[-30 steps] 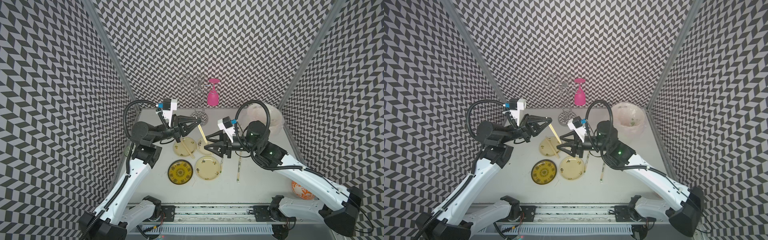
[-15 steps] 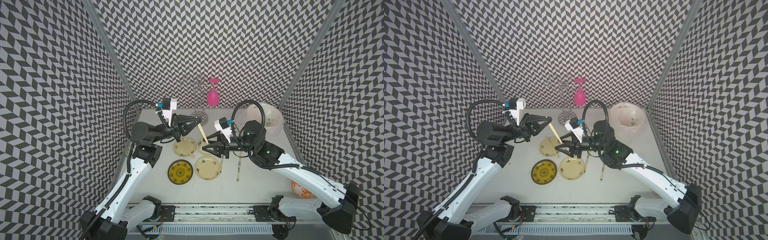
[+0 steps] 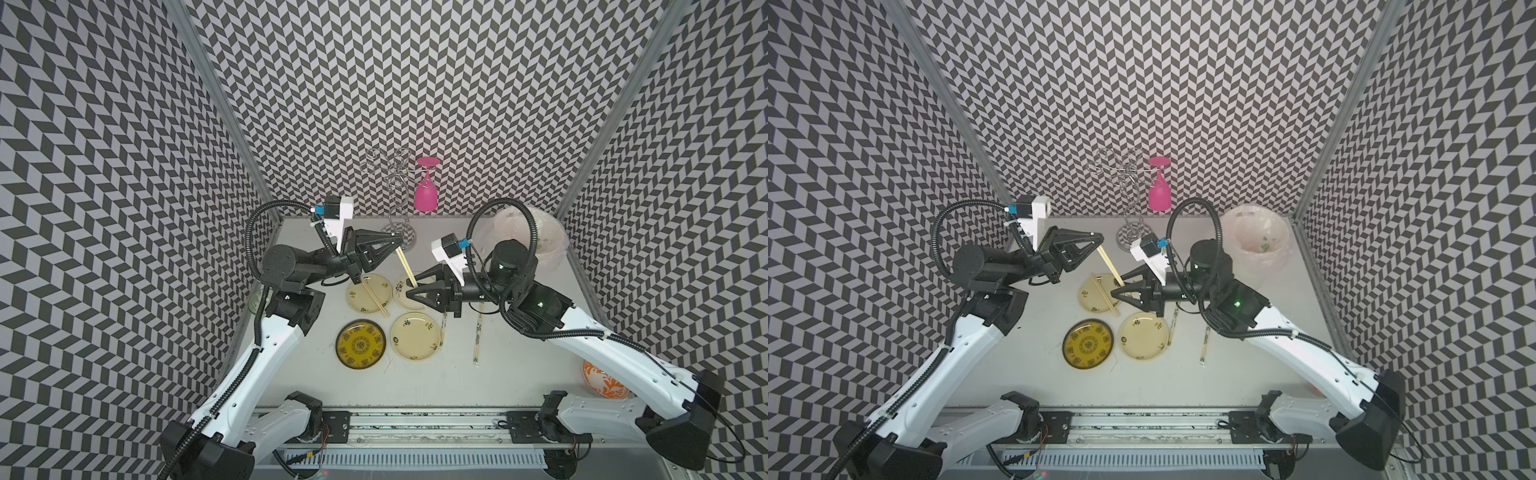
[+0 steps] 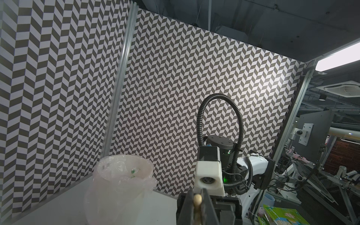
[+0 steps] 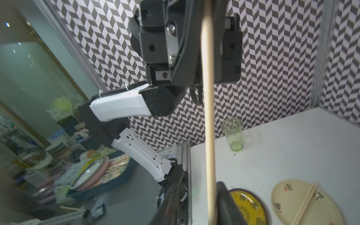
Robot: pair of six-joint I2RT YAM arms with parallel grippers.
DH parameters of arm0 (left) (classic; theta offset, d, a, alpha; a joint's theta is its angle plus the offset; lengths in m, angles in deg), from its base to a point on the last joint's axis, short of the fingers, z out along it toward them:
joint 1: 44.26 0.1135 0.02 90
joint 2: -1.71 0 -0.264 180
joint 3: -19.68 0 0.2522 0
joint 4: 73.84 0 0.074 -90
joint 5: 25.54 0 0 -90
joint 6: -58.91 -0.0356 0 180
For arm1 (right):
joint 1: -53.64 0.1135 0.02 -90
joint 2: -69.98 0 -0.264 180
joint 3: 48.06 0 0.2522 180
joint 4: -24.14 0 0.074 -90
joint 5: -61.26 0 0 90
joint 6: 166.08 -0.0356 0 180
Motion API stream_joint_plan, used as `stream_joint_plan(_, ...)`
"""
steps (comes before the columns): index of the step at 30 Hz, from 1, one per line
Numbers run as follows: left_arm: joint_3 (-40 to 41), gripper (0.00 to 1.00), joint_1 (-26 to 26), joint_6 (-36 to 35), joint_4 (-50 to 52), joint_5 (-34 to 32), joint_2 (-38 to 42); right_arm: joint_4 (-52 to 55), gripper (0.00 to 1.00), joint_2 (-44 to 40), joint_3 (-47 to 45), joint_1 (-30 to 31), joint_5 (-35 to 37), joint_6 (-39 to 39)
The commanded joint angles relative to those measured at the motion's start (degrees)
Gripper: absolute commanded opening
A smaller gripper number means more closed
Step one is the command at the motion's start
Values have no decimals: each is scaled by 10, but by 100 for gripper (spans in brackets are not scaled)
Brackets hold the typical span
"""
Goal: Remove the packaging of disposable chopsticks
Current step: Place the disposable chopsticks on the plate.
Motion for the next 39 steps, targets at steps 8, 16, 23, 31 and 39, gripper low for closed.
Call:
stream_joint_plan(8, -1, 0, -4, -18, 8, -5, 14, -12, 0, -2, 6, 5, 10, 3)
stream_joint_plan(16, -8, 57, 3, -103, 141, -124, 23, 12, 0, 15, -25, -70, 59, -73)
stream_joint_plan(23, 21, 77, 23, -162, 225, -243, 65, 54, 0, 84, -57, -145, 54, -67)
stream_joint_plan(31, 55, 76, 32, -164, 230, -241, 83, 179, 0, 287, 30, -174, 67, -4)
stream_joint_plan(39, 85, 76, 33, -161, 228, -245, 91, 217, 0, 427, 100, -177, 73, 23)
